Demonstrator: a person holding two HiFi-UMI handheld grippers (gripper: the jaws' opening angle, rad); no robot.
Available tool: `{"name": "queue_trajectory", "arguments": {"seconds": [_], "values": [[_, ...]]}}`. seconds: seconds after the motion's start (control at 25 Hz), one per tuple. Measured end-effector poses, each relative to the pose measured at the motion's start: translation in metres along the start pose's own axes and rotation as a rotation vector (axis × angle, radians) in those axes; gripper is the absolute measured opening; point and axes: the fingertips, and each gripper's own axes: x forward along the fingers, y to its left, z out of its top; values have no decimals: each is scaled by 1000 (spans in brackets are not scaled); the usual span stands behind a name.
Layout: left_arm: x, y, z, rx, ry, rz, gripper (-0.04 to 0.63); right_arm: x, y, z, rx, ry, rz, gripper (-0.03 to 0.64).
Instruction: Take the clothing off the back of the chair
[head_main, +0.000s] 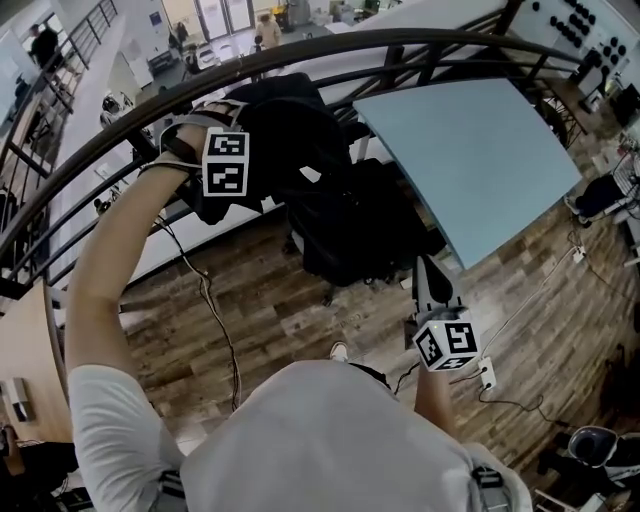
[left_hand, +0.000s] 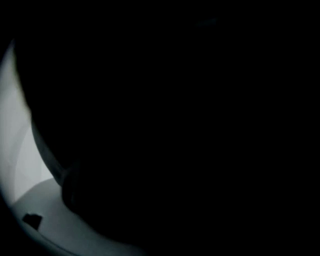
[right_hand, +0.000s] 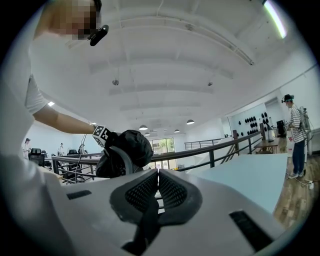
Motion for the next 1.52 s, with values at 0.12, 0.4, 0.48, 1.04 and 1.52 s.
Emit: {"name": "queue_trajectory", "arguments": {"seconds": [0.12, 0.4, 0.48, 1.04, 1.52], "values": [[-1, -2, -2, -14, 3, 34, 532, 0, 5, 0, -3, -5, 16, 20], [-27, 5, -17, -13, 73, 172, 256, -8, 7, 6, -10, -25, 31, 20], [-32, 7, -19, -42, 87, 198, 213, -12, 5, 5, -9, -26, 30, 20], [-67, -6, -18, -588, -120, 278, 129, -31, 14, 4, -17, -29, 74, 20], [-97, -15, -25, -730, -165, 278, 117, -42, 29, 11, -33, -58, 103, 20]]}}
